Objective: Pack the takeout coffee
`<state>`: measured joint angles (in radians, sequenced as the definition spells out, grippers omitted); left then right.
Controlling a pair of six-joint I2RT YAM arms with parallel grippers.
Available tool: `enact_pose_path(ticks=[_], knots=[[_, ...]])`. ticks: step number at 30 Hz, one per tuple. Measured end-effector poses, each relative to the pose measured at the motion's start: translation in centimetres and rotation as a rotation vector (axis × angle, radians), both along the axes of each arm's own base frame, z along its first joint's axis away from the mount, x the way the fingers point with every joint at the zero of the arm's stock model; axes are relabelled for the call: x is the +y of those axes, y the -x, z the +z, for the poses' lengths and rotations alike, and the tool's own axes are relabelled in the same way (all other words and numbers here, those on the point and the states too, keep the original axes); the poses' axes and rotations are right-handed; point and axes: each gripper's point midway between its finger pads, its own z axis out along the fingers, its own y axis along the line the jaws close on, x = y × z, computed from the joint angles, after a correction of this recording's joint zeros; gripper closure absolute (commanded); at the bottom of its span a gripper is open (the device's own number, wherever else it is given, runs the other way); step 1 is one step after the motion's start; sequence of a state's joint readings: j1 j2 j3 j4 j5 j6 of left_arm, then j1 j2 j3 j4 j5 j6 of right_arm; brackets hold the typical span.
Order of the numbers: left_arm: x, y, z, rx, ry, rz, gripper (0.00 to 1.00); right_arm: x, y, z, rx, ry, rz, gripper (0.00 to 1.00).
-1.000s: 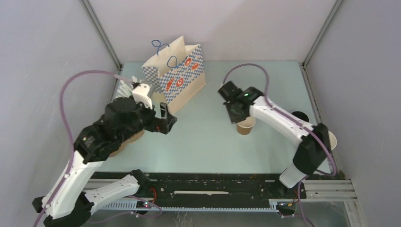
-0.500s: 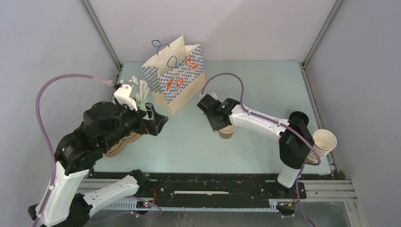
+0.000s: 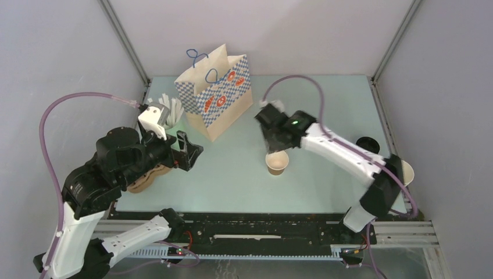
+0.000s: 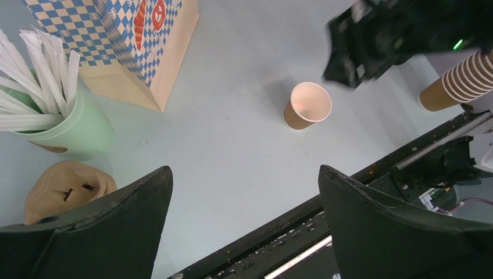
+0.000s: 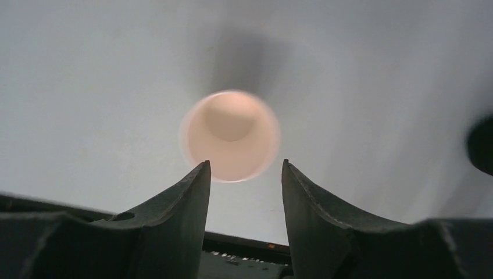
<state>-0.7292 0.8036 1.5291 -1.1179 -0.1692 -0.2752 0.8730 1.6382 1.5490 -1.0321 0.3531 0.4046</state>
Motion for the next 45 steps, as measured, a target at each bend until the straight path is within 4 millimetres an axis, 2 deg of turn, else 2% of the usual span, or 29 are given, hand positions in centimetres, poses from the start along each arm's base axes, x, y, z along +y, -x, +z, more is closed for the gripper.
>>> enact_pose_path(ticks=[2, 4, 7, 8, 10, 15, 20, 26, 33, 45], knots=[[0.2, 0.2, 0.0, -0.011, -0.008, -0.006, 0.0, -3.6, -1.5, 1.7, -0.032, -0.034, -0.102, 0.38], [0.4, 0.3, 0.0, -0.019, -0.01, -0.009, 0.0, -9.2, -3.3, 2.1, -0.054, -0.053, -0.262, 0.34], [0.5, 0.8, -0.4, -0.023, -0.012, -0.025, 0.0, -18.0, -4.4, 0.1, -0.02, -0.006, -0.515, 0.32], [0.6, 0.9, -0.5, -0.023, -0.012, -0.029, 0.0, -20.2, -4.3, -0.8, 0.007, 0.015, -0.579, 0.31], [0.7, 1.1, -1.0, -0.023, -0.02, -0.034, 0.0, -23.0, -4.2, -2.5, 0.06, 0.049, -0.651, 0.3], [0.7, 1.4, -1.9, -0.016, -0.038, -0.05, 0.0, -26.9, -4.7, -4.9, 0.135, 0.097, -0.733, 0.3], [0.5, 1.6, -2.4, -0.011, -0.056, -0.075, 0.0, -30.0, -4.5, -6.1, 0.182, 0.136, -0.783, 0.33], [0.3, 1.5, -2.6, -0.011, -0.075, -0.084, 0.0, -32.0, -5.0, -6.6, 0.182, 0.141, -0.809, 0.42], [-0.4, 0.8, -3.2, 0.018, -0.107, -0.088, 0.0, -32.9, -5.8, -8.5, 0.218, 0.133, -0.795, 0.49], [-0.6, 0.2, -3.9, 0.04, -0.137, -0.078, 0.0, -33.3, -6.8, -9.4, 0.215, 0.122, -0.764, 0.6]])
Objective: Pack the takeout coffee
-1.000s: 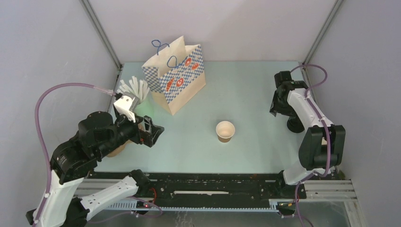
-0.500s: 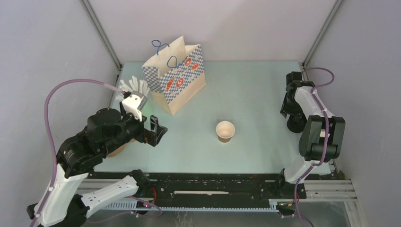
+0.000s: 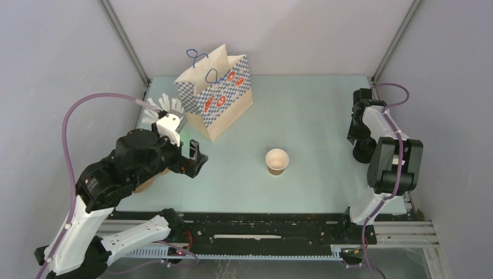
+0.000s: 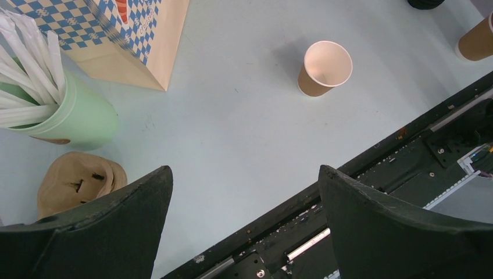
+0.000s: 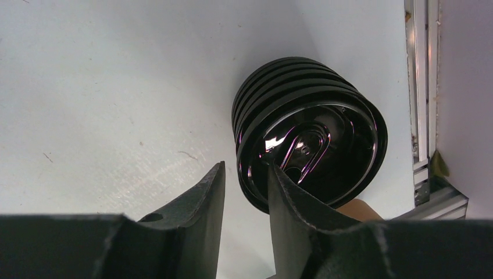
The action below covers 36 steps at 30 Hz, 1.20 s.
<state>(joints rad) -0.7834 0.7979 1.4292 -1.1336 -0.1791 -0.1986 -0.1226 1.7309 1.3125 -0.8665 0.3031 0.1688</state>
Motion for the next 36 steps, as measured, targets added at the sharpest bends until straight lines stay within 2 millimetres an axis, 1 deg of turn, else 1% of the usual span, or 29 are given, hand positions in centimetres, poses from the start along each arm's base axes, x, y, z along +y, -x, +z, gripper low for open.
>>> enact_pose_path(ticks=[4, 8, 12, 18, 21, 25, 32, 34, 35, 36], knots=[[0.1, 0.0, 0.0, 0.002, -0.007, 0.002, 0.0, -0.1, -0.1, -0.1, -0.001, 0.003, 0.005, 0.68], [0.2, 0.0, 0.3, -0.005, -0.008, 0.0, 0.0, -0.2, -0.3, 0.0, -0.006, 0.007, 0.01, 0.69], [0.2, 0.0, 0.3, -0.005, -0.011, 0.003, 0.0, -0.3, -0.2, 0.0, -0.001, 0.014, 0.023, 0.78], [0.3, 0.0, 0.2, 0.001, -0.019, 0.005, 0.0, -0.5, -0.2, 0.2, 0.0, 0.02, 0.032, 0.83], [0.2, -0.1, 0.3, 0.0, -0.018, 0.004, 0.0, -0.6, -0.2, 0.5, -0.008, 0.022, 0.033, 0.84], [0.2, 0.0, 0.5, -0.002, -0.016, 0.003, 0.0, -0.6, -0.2, 1.3, -0.031, 0.025, 0.034, 0.84], [0.2, 0.0, 0.3, 0.003, -0.02, 0.001, 0.0, -0.4, -0.1, 3.7, -0.096, 0.022, 0.037, 0.87], [0.1, 0.0, 0.3, 0.005, -0.022, 0.001, 0.0, 0.2, -0.1, 4.3, -0.111, -0.01, 0.046, 0.87], [0.1, -0.1, 0.3, 0.005, -0.023, 0.001, 0.0, 0.9, -0.2, 4.7, -0.127, -0.039, 0.056, 0.87], [0.1, -0.1, 0.2, 0.008, -0.025, 0.001, 0.0, 2.1, -0.5, 5.1, -0.154, -0.087, 0.074, 0.87]])
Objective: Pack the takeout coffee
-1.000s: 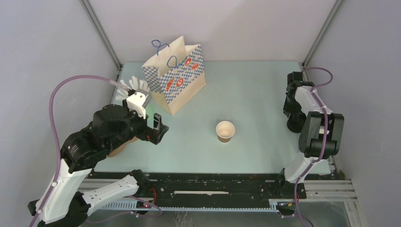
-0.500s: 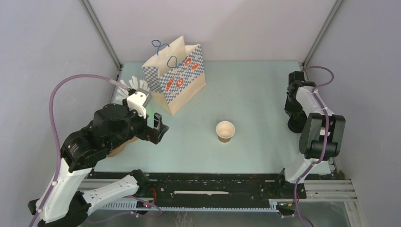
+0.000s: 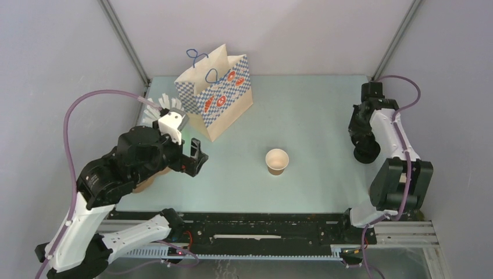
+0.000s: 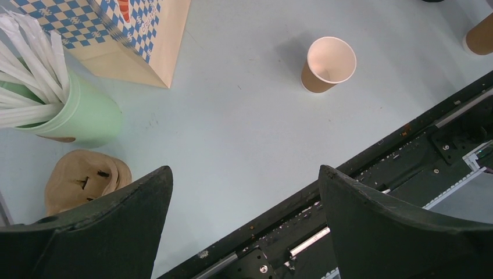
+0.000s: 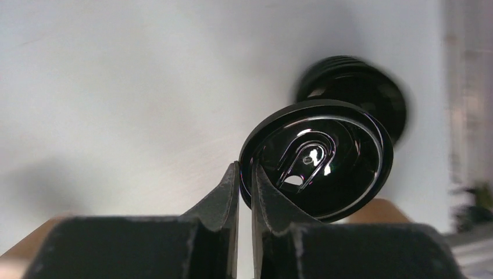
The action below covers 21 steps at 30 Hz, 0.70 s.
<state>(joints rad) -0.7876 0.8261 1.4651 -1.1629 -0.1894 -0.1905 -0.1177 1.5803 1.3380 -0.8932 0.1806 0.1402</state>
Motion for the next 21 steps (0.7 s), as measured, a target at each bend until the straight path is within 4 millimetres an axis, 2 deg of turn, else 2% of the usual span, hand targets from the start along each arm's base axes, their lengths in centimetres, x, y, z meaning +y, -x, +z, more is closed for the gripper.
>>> enact_pose_path(ticks=[2, 4, 6, 9, 11, 14, 16, 18, 21], knots=[[-0.2, -0.1, -0.1, 0.008, -0.006, 0.0, 0.0, 3.0, -0.4, 1.3, -0.063, -0.125, 0.043, 0.87], [-0.6, -0.4, 0.1, 0.018, -0.003, -0.002, 0.0, 7.8, -0.9, 3.3, -0.144, -0.279, 0.119, 0.87], [-1.4, -0.8, 0.5, 0.032, 0.01, -0.004, 0.0, 14.2, -1.0, 6.3, -0.229, -0.457, 0.233, 0.87], [-3.3, -1.7, 1.5, 0.061, 0.062, -0.006, 0.0, 22.2, -0.1, 10.5, -0.321, -0.725, 0.36, 0.87], [-4.8, -2.0, 2.9, 0.074, 0.124, -0.022, 0.0, 26.4, 1.6, 12.8, -0.344, -0.911, 0.419, 0.87], [-7.7, -3.6, 4.7, 0.128, 0.228, -0.025, 0.0, 30.7, 3.7, 15.2, -0.329, -1.115, 0.479, 0.87], [-9.0, -4.9, 5.8, 0.164, 0.325, 0.0, 0.0, 32.9, 4.7, 16.9, -0.316, -1.222, 0.515, 0.87], [-9.5, -6.0, 6.5, 0.212, 0.439, 0.046, 0.0, 34.7, 5.7, 19.4, -0.322, -1.327, 0.556, 0.87], [-10.3, -6.6, 6.7, 0.275, 0.617, 0.079, 0.0, 36.2, 6.8, 23.0, -0.355, -1.45, 0.612, 0.87]])
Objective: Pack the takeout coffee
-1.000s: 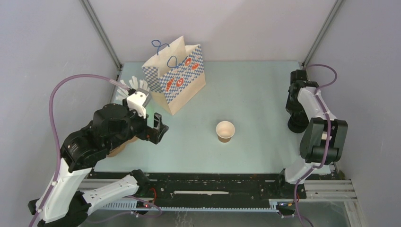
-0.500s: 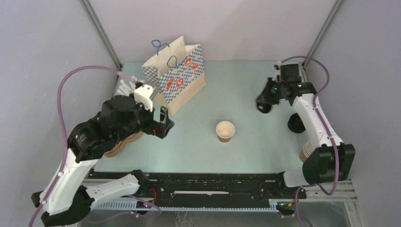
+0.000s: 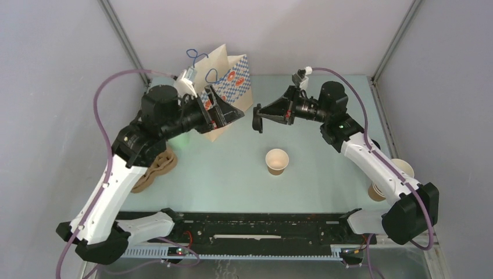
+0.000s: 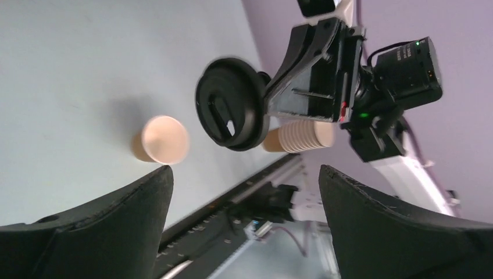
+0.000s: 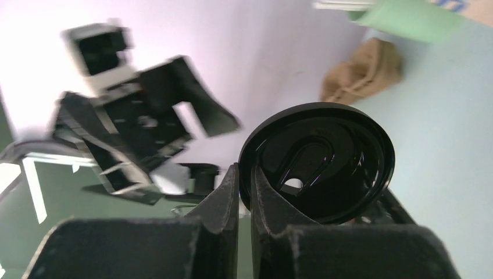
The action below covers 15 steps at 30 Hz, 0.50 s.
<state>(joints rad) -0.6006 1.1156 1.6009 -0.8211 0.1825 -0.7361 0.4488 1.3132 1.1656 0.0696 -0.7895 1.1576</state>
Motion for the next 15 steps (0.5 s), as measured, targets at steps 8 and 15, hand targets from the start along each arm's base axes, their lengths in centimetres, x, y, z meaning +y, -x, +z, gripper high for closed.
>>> enact_pose_path(ticks=[8, 15], knots=[[-1.9, 1.2, -0.9, 0.137, 0.297, 0.0, 0.0, 0.4, 1.8, 6.2, -0.051, -0.206, 0.062, 0.87], [-3.7, 2.0, 1.2, 0.136, 0.444, -0.045, 0.0, 1.0, 3.3, 7.5, -0.04, -0.251, 0.121, 0.87]])
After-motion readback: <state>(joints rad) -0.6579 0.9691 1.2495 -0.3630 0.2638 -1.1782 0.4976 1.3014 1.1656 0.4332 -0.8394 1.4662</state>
